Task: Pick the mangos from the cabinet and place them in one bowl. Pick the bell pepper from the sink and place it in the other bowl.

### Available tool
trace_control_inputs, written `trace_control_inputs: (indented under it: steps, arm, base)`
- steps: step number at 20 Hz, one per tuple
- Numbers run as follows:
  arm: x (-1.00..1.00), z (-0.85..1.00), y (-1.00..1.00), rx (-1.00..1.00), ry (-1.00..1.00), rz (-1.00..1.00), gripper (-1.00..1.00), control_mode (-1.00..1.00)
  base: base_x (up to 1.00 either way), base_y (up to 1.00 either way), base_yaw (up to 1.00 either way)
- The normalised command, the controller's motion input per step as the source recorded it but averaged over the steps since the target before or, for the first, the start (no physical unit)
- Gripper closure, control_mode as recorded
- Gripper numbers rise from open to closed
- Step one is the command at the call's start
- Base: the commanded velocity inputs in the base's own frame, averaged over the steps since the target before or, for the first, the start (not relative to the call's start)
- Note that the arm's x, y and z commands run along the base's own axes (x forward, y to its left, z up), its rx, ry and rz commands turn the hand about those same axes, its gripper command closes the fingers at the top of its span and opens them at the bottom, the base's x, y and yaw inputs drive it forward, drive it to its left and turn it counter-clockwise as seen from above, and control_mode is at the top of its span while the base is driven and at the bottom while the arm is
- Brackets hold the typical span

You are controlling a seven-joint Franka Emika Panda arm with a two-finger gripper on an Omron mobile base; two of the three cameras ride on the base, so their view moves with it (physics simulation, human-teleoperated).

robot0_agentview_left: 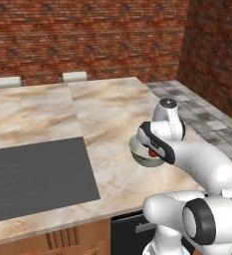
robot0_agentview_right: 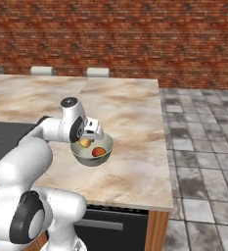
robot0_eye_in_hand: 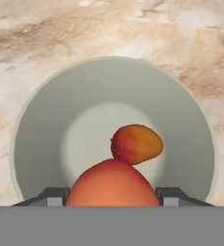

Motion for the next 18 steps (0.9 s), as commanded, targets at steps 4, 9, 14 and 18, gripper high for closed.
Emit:
trace_control_inputs:
  steps: [4, 9, 14, 18]
  arm:
    - [0.24, -0.19, 0.00, 0.00, 0.00, 0.00, -1.00, -1.00]
    - [0.00, -0.01, 0.01, 0.00, 0.00, 0.00, -1.00, -1.00]
    - [-0.01, 0.22, 0.09, 0.00, -0.01, 0.00, -1.00, -1.00]
    - [-0.07, 0.97, 0.28, 0.00, -0.02, 0.00, -1.00, -1.00]
  base:
    - [0.00, 0.00, 0.00]
    - [0.00, 0.00, 0.00]
    - [0.00, 0.00, 0.00]
    - [0.00, 0.00, 0.00]
